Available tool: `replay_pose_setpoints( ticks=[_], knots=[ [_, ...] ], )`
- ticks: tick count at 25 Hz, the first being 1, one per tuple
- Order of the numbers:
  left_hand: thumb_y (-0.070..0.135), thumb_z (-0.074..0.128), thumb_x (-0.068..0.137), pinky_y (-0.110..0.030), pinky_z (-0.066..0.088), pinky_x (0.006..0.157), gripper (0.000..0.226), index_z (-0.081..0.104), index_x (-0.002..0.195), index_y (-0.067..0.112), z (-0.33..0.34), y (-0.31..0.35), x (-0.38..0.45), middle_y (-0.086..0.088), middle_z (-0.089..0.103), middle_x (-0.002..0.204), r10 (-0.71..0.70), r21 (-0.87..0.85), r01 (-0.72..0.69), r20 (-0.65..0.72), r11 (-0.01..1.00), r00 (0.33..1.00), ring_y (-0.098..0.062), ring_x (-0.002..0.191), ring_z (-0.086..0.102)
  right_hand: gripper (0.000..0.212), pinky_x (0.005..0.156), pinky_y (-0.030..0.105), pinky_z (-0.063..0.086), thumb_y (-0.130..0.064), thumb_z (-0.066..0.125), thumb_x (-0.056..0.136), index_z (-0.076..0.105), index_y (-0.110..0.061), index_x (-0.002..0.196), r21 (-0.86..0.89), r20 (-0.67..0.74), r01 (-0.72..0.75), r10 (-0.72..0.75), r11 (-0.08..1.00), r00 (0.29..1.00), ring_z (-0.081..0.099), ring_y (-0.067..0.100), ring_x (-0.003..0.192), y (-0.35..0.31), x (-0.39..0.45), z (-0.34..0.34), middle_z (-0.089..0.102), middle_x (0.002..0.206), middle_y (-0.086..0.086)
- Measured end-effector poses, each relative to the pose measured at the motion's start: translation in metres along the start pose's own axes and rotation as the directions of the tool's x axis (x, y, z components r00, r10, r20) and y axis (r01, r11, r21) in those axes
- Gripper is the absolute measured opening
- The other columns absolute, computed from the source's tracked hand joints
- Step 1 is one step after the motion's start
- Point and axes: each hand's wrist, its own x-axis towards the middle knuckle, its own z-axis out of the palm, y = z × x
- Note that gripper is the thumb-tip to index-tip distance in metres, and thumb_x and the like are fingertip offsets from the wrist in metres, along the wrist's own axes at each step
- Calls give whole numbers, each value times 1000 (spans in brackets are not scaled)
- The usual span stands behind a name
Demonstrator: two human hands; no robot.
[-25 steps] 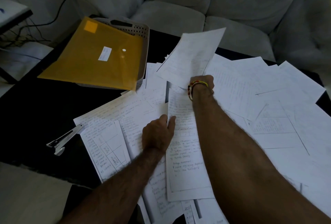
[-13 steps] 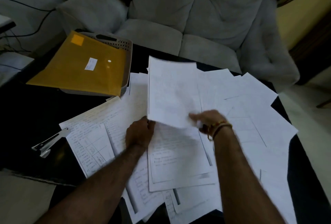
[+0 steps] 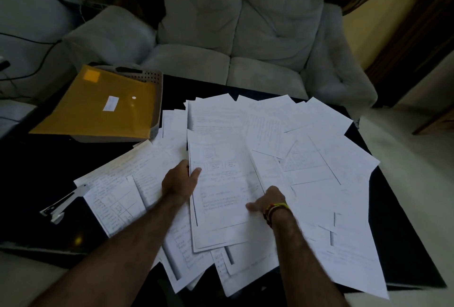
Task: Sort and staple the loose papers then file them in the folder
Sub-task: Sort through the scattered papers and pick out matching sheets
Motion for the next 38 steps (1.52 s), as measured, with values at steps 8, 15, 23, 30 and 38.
replay_pose_setpoints(
  ticks=[8,15,23,30,38],
  knots=[
    [18,64,91,-36,58,81,22,62,111,9,-57,68,-32,-1,72,105,221,-744,-229,-112,628,969,-19,97,69,59,86,36,54,-39,79,76,57,-6,119,551,-385,485,-308,680,870,64,26,104,-18,-24,-50,65,115,9],
    [24,55,96,-23,52,86,49,34,139,15,-90,98,-59,-4,56,131,320,-500,-481,-375,720,870,-20,118,57,21,63,25,47,-22,71,85,59,-7,92,396,-702,799,-411,453,581,62,23,76,-36,-68,-32,66,85,5],
    [16,47,101,-7,46,68,38,48,139,19,-116,128,-58,-9,55,123,525,-22,-667,-598,745,606,2,91,45,55,80,16,52,-25,62,94,39,-18,143,-47,-851,924,-500,381,163,57,12,103,-72,-93,-80,56,127,6],
    [17,46,101,4,38,70,31,57,130,15,-107,129,-51,-9,58,113,463,-70,-645,-637,761,616,2,93,47,22,75,32,55,-21,66,91,68,-9,110,-181,-861,920,-507,347,22,59,16,92,-85,-67,-93,62,106,8],
    [26,48,99,0,37,66,33,56,128,12,-104,129,-51,-10,57,114,473,-16,-640,-659,768,585,3,95,44,30,83,24,53,-14,68,90,64,-6,119,-189,-874,945,-485,266,-38,60,15,97,-80,-70,-82,65,105,8]
  ],
)
